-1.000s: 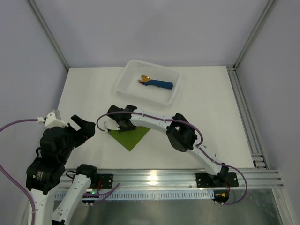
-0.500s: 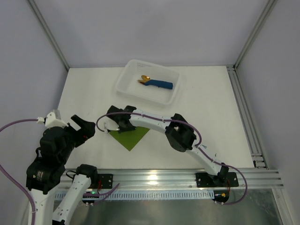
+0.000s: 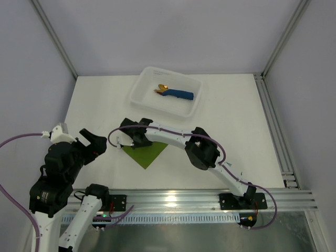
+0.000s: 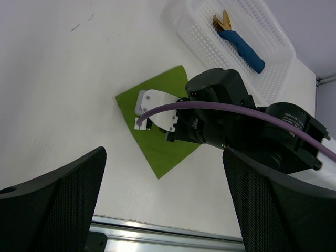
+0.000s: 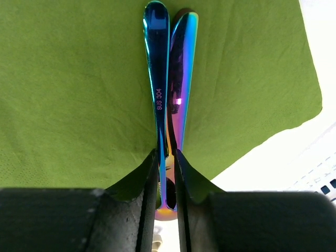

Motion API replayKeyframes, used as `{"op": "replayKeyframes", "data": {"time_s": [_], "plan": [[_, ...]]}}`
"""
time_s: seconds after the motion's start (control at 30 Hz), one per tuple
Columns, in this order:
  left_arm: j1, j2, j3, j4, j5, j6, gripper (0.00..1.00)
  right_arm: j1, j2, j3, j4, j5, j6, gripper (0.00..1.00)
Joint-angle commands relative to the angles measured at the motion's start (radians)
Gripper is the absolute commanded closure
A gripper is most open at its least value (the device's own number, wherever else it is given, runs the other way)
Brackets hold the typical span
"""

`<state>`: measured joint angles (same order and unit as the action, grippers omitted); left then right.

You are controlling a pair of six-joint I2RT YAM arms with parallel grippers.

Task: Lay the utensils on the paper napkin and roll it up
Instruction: Place the utensils on the napkin, then pick up the utensils from the container.

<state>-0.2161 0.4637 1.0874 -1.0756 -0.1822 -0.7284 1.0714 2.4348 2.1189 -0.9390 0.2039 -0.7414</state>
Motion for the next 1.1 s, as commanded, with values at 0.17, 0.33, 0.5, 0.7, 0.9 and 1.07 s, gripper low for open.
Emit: {"op": "replayKeyframes", "data": {"time_s": [0.17,0.33,0.5,0.7,0.9,1.07], "plan": [[-0.002,0.009,0.002,-0.003,0.013,0.0,0.07,-0.004,-0.068,0.013,0.023,0.009,0.028,0.77],[-0.002,0.012,0.009,-0.006,0.018,-0.002,0.07,-0.013,-0.103,0.003,0.034,-0.017,0.045,0.76],[-0.002,0.007,0.012,-0.01,0.018,-0.005,0.07,-0.014,-0.166,-0.026,0.057,-0.055,0.068,0.7],[-0.002,0.003,0.017,-0.012,0.016,-0.009,0.07,-0.039,-0.305,-0.089,0.083,-0.103,0.129,0.67],[-0.002,0.004,0.012,-0.014,0.016,-0.008,0.07,-0.134,-0.529,-0.322,0.118,-0.084,0.309,0.68],[-0.002,0.0,-0.007,0.008,0.027,-0.006,0.07,-0.217,-0.712,-0.567,0.057,-0.016,0.479,0.7]]}}
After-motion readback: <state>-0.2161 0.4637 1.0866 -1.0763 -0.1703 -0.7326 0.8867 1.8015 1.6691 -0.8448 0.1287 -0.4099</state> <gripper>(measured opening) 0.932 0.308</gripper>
